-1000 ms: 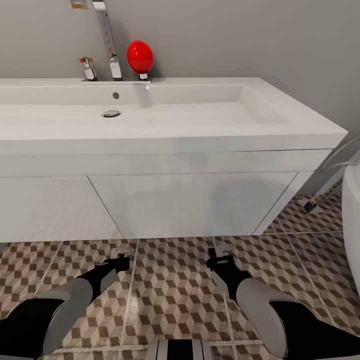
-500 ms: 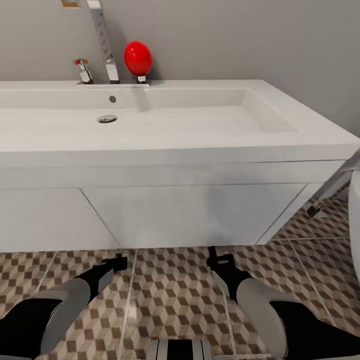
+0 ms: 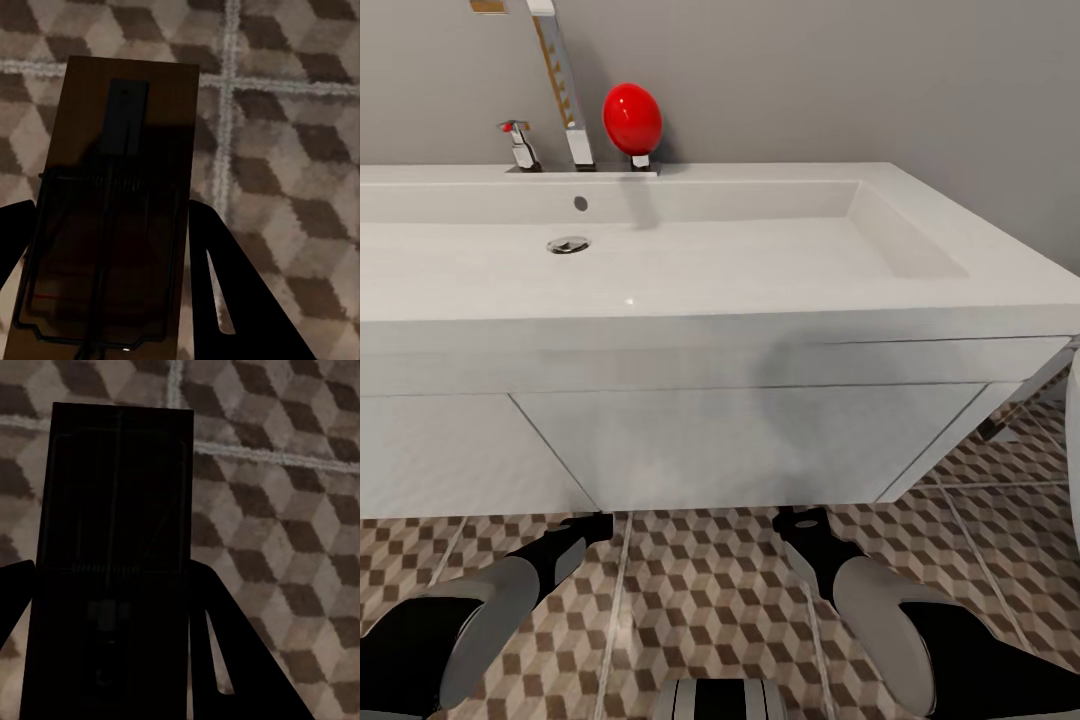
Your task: Take the four mousetraps from the cabinet in the bathroom and place them on the bathroom floor. Make sure all four end up on the same floor surface, and ensure that at least two of them are either under or directly next to the same bathroom sink.
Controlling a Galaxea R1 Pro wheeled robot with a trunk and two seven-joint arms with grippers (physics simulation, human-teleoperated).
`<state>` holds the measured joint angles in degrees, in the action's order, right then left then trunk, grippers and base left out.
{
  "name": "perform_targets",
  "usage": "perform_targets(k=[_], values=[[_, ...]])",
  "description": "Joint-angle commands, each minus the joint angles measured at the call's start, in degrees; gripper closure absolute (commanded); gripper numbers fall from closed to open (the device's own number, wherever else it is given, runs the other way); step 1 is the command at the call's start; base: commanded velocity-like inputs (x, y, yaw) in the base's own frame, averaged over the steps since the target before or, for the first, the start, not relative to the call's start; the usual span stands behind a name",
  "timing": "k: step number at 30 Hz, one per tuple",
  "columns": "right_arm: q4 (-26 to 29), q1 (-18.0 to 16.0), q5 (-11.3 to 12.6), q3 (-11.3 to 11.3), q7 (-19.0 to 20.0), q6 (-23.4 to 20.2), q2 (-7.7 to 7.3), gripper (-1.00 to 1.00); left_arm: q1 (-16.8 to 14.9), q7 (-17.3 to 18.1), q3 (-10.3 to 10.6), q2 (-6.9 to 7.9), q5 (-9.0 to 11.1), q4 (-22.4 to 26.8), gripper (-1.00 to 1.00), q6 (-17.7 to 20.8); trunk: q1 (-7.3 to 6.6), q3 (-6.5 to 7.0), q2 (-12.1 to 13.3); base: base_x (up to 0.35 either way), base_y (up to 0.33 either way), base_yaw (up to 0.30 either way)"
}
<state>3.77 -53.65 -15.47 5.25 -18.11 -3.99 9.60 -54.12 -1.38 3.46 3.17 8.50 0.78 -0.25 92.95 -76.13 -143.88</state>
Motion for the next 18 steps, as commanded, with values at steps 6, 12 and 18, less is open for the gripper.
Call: perform_targets(k=[6,12,18], values=[[0.09,0.02,-0.49,0.46,-0.16,-0.31,0.07,1.00,-0.02,-0.11,0.39,0.00,0.37,0.01,1.00,-0.01,-0.01,-0.04,-0.01,0.001,0.000,0.000],[0.09,0.03,-0.59,0.46,-0.17,-0.11,0.07,1.00,-0.02,-0.11,0.41,0.00,0.37,0.01,1.00,-0.01,-0.01,-0.04,-0.01,0.000,0.000,0.000],[0.09,0.03,-0.57,0.46,-0.16,0.67,0.14,1.00,-0.02,-0.08,0.41,0.03,0.37,0.01,1.00,-0.01,-0.01,-0.04,-0.01,0.000,0.000,0.000]])
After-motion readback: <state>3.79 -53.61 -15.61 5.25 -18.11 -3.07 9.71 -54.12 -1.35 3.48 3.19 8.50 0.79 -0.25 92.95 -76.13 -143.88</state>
